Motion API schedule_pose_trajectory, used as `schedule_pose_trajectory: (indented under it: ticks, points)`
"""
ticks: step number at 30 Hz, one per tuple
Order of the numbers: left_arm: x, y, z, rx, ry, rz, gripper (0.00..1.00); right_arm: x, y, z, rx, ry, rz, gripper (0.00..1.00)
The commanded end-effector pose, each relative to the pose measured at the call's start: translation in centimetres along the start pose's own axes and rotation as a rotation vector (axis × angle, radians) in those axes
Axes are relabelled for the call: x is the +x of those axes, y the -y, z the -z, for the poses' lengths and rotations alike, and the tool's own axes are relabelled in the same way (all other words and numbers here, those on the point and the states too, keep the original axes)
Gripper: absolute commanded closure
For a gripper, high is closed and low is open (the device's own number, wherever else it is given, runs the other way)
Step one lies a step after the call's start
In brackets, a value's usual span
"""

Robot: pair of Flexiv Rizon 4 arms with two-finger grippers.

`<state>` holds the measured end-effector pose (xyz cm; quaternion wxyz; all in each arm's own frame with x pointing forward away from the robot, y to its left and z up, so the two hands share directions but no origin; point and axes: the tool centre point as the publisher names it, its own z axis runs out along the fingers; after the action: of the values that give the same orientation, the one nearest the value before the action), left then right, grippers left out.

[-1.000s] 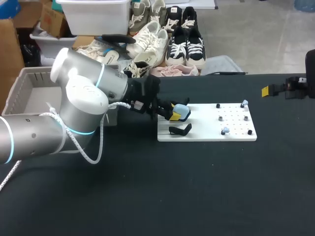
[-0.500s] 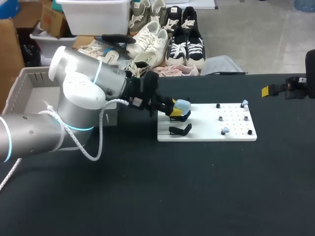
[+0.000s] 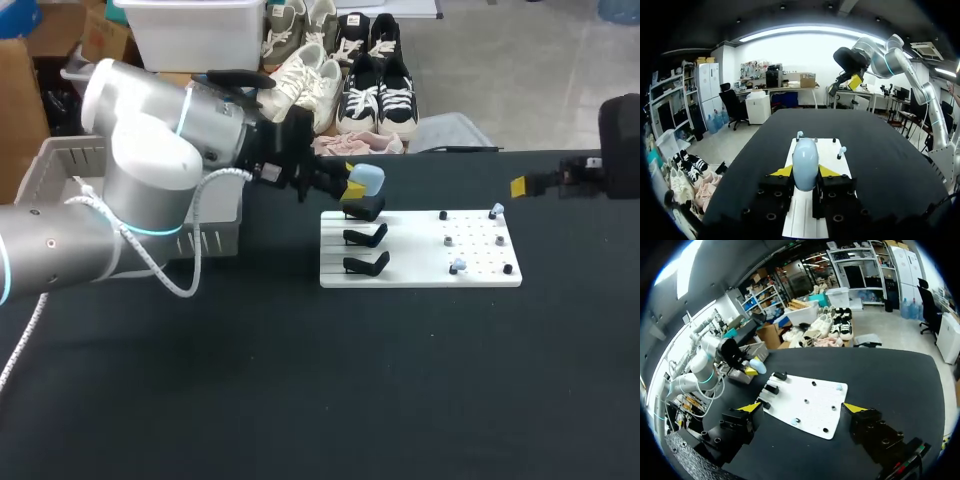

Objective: Pick up each earbud case from the left stands, insert the matching earbuds, close the lid, and place the case in the box.

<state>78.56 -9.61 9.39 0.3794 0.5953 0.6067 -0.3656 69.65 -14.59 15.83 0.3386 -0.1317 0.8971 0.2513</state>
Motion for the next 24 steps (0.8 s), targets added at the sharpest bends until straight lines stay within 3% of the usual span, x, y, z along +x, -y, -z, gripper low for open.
schedule_pose_trajectory:
  ticks: [1, 13, 24]
  points:
    - [-1.6, 0.2, 0.1, -0.012, -0.025, -0.007, 1.00, -0.8, -1.3, -3.5, -0.103, 0.010, 0.037, 0.00]
    - [-2.9, -0.2, -1.1, -0.018, -0.037, -0.007, 1.00, -2.1, -6.2, -7.3, -0.199, -0.051, 0.134, 0.00]
    - [-5.0, 0.4, -1.7, 0.010, -0.004, -0.061, 1.00, -2.0, -7.4, -9.2, -0.224, -0.073, 0.139, 0.00]
